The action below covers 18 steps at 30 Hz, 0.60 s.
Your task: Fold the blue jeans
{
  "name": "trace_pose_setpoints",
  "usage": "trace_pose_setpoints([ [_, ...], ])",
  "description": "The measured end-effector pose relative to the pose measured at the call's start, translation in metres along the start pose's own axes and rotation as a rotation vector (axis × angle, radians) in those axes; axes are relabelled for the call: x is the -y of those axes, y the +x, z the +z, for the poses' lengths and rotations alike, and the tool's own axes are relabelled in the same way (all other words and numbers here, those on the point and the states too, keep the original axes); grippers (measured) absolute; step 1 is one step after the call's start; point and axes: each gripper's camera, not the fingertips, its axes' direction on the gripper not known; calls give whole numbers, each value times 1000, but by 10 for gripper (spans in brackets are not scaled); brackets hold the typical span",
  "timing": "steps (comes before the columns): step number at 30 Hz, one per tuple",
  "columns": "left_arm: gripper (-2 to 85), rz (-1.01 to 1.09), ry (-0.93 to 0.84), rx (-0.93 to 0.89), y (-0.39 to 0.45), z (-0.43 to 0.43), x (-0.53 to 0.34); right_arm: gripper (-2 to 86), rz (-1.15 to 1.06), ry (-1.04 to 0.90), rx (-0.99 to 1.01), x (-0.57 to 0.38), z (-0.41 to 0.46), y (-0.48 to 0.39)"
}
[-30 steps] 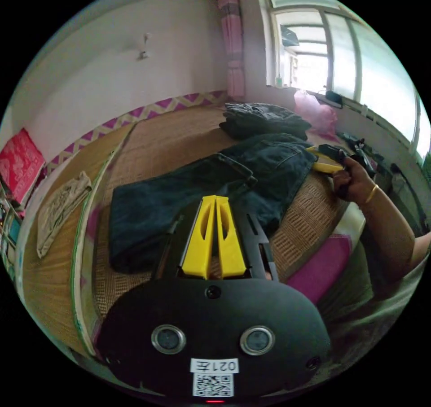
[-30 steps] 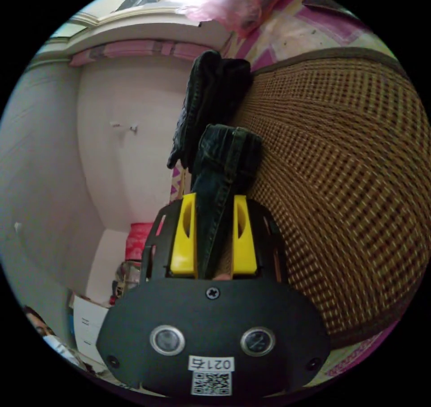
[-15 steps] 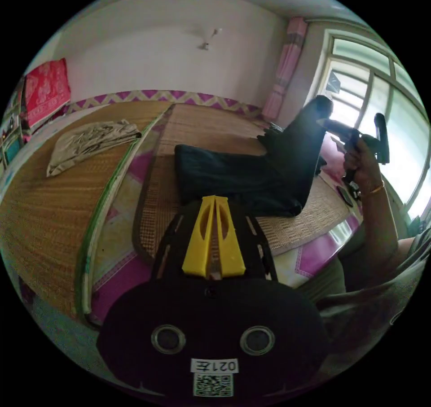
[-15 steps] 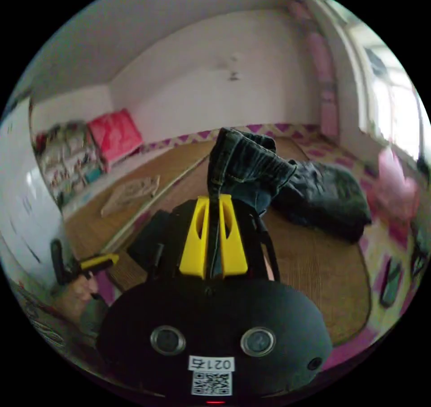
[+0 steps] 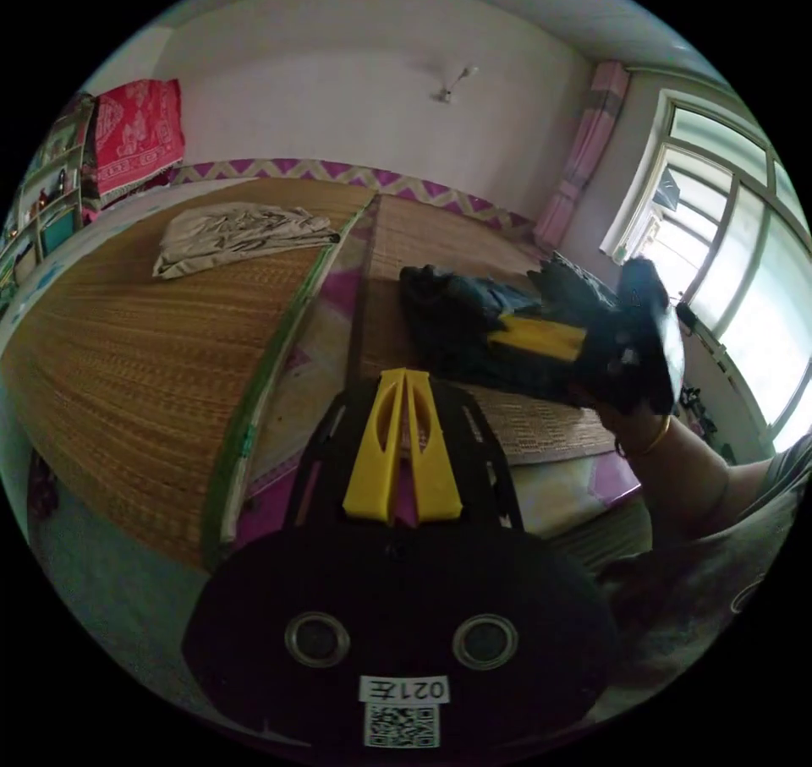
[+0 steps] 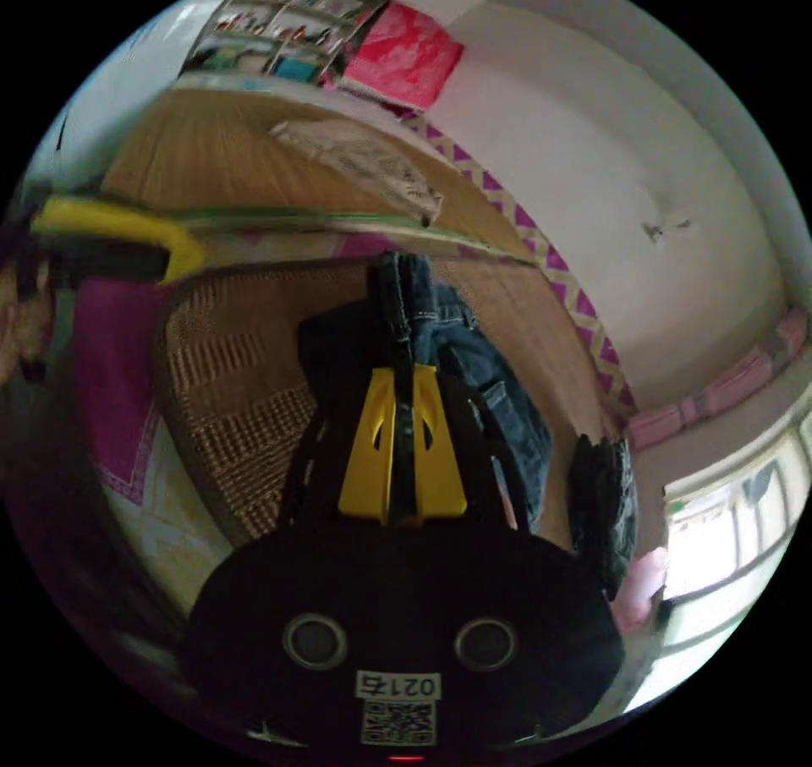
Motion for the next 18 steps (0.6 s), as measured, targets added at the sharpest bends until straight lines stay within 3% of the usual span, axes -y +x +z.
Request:
trace_pose_setpoints([
  [4,-6,59,32,-86,2,18,33,51,-86,27,-136,-10,20,-31],
  [10,31,132,1,-174,7,69,102,75,83,125,408,-49,9,53],
  [11,47,129,-5,-163,4,78,114,71,148,163,500,-65,5,86],
  [14,86,84,-19,-126,-21,100,144,81,466,211,495,-119,7,192],
  [18,147,-27,-201,-269,-78,156,175,106,813,112,563,-199,72,333],
])
